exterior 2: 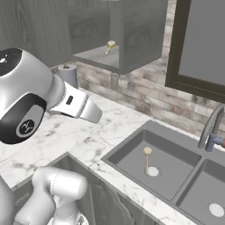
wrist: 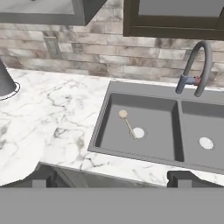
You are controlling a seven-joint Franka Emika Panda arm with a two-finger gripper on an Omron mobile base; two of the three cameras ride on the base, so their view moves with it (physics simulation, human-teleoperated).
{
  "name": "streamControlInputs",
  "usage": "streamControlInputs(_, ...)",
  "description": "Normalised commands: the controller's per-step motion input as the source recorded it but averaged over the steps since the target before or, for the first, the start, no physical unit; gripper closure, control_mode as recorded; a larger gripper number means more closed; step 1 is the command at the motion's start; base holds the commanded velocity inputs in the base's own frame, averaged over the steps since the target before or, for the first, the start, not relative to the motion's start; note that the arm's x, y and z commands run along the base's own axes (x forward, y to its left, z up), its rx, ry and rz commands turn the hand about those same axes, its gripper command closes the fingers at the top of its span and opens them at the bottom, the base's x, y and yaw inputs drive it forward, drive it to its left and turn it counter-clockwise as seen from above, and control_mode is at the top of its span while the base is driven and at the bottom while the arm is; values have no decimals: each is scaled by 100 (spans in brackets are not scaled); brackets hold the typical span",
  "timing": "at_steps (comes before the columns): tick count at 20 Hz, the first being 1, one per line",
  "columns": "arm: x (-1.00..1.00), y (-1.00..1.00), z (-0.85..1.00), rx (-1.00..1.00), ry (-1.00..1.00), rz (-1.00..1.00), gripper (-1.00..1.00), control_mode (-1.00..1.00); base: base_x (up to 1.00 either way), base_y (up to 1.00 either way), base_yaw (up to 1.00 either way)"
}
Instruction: Pick up the dish brush and dish brush from the sink, and place them back in the cabinet, and close the cabinet door.
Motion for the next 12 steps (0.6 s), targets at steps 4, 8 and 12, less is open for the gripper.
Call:
streamControlInputs(4,0,22,0,0,0,0,-100,-100,0,0,0)
streamControlInputs(8,0,16,0,0,1,0,-100,-100,0,0,0)
streamControlInputs(12,0,11,0,0,0,1,-100,-100,0,0,0)
